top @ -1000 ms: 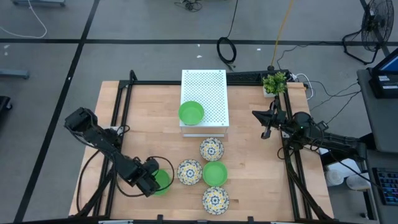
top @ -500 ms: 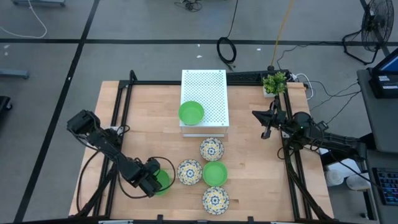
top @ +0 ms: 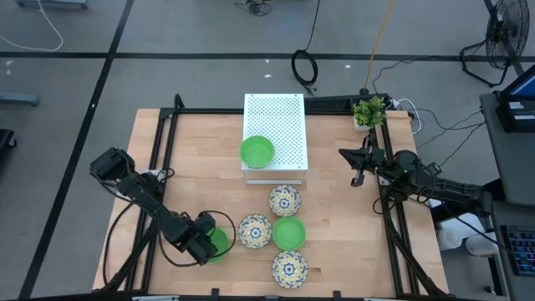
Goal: Pick & Place Mini bowls
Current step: Stack the bottom green bowl on the shelf
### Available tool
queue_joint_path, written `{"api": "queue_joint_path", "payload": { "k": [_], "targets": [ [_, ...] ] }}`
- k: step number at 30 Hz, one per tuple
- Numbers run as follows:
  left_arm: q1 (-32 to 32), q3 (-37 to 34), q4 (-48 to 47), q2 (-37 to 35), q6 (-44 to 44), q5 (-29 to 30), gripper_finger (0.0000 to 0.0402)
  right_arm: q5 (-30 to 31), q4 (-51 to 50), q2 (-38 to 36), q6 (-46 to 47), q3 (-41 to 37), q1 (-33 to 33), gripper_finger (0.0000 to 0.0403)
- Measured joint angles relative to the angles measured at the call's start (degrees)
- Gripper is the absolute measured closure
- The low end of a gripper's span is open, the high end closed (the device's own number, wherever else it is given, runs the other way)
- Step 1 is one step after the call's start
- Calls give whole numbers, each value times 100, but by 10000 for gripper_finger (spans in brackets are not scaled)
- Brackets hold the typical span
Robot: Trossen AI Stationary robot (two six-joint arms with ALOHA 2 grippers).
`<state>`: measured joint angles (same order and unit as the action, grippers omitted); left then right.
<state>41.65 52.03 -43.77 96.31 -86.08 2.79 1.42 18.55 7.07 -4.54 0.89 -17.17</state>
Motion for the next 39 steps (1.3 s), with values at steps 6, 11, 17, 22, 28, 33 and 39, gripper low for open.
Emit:
{"api": "queue_joint_path", "payload": {
  "k": [6,11,17,22,28,33,39],
  "targets": [
    [0,-4,38,4,-2,7,254,-1,0,0,0,0,2,403],
    [0,-7,44,7,-108,5,254,0,0,1,0,0,1,403],
    [0,-7,49,7,-131,7,255,0,0,1,0,0,2,403],
    [0,-7,78,7,-137,17,278,1,0,2,0,0,2,403],
    [-2,-7,133,7,-152,213,360,0,0,1,0,-1,1,403],
    [-2,-7,403,15,-166,391,389,0,0,0,0,-2,2,403],
    [0,-15,422,17,-140,402,374,1,0,2,0,0,0,403]
  ]
}}
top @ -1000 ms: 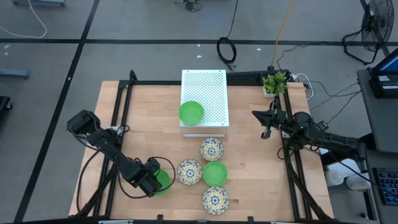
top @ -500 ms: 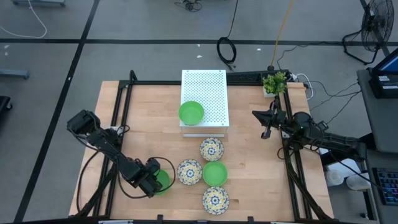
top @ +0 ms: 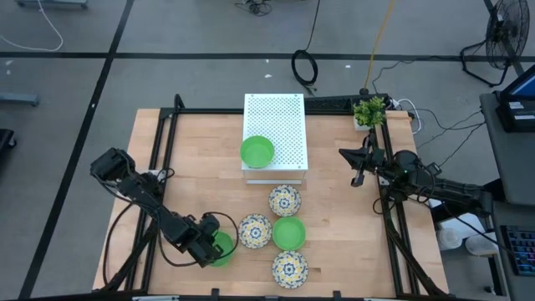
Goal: Pick & Place Mini bowls
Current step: Stack the bottom green bowl on the shelf
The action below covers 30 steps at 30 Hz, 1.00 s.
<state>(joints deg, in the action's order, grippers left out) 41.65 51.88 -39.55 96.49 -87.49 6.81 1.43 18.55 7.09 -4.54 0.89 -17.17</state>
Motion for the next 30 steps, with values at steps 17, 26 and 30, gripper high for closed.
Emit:
{"api": "queue_joint_path", "payload": {
  "k": [17,26,30],
  "targets": [
    [-2,4,-15,-4,-3,138,393,-1,0,0,0,0,1,403],
    [-2,2,-78,-4,14,138,370,0,0,0,0,0,0,403],
    [-2,3,-96,-7,8,138,386,-2,0,0,0,0,0,403]
  ]
}}
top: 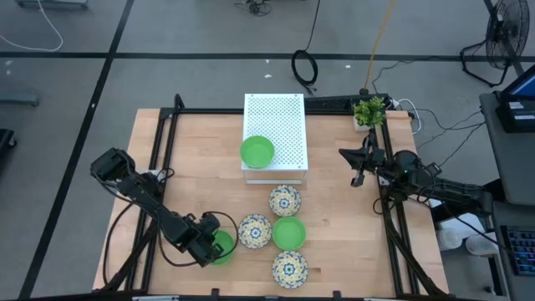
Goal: Pick & Place Mini bowls
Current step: Stack the bottom green bowl on the shelf
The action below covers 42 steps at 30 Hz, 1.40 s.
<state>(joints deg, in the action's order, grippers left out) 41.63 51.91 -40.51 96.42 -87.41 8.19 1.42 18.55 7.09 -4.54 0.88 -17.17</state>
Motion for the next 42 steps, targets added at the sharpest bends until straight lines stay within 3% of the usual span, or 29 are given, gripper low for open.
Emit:
{"api": "queue_joint_path", "payload": {
  "k": [3,10,18,26,36,42],
  "targets": [
    [0,3,7,-2,-10,0,395,0,0,0,0,0,1,403],
    [0,-1,-13,2,8,118,370,0,0,0,0,-1,0,403],
    [0,1,1,0,8,149,394,1,0,0,0,-2,0,403],
    [0,-1,-10,4,-121,157,363,0,0,0,0,0,2,403],
    [-56,-5,6,-186,-128,10,395,1,0,0,0,0,0,403],
    [-197,-12,-13,-477,56,-4,371,-1,0,0,0,-2,2,403]
  ]
}}
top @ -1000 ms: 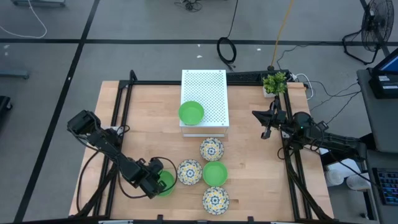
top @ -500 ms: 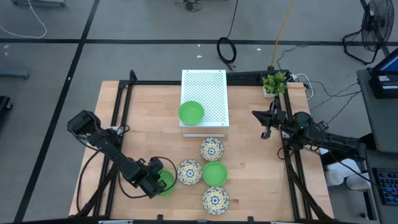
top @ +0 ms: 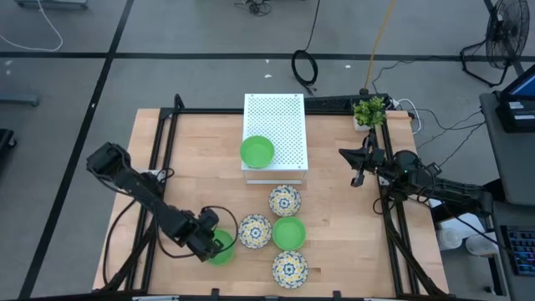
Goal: Pick & Place Mini bowls
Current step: Stack the bottom green bowl on the shelf
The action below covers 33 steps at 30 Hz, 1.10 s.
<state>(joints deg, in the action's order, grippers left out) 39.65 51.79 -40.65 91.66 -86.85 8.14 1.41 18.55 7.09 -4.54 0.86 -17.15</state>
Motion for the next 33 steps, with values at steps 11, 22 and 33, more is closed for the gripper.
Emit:
{"api": "queue_joint_path", "payload": {
  "k": [11,22,33],
  "targets": [
    [-361,7,12,-417,669,-277,367,0,0,0,0,0,0,403],
    [-574,9,16,-814,767,-339,367,2,0,0,1,2,0,403],
    [-666,11,19,-1082,850,-339,366,2,1,0,0,0,0,403]
  ]
}}
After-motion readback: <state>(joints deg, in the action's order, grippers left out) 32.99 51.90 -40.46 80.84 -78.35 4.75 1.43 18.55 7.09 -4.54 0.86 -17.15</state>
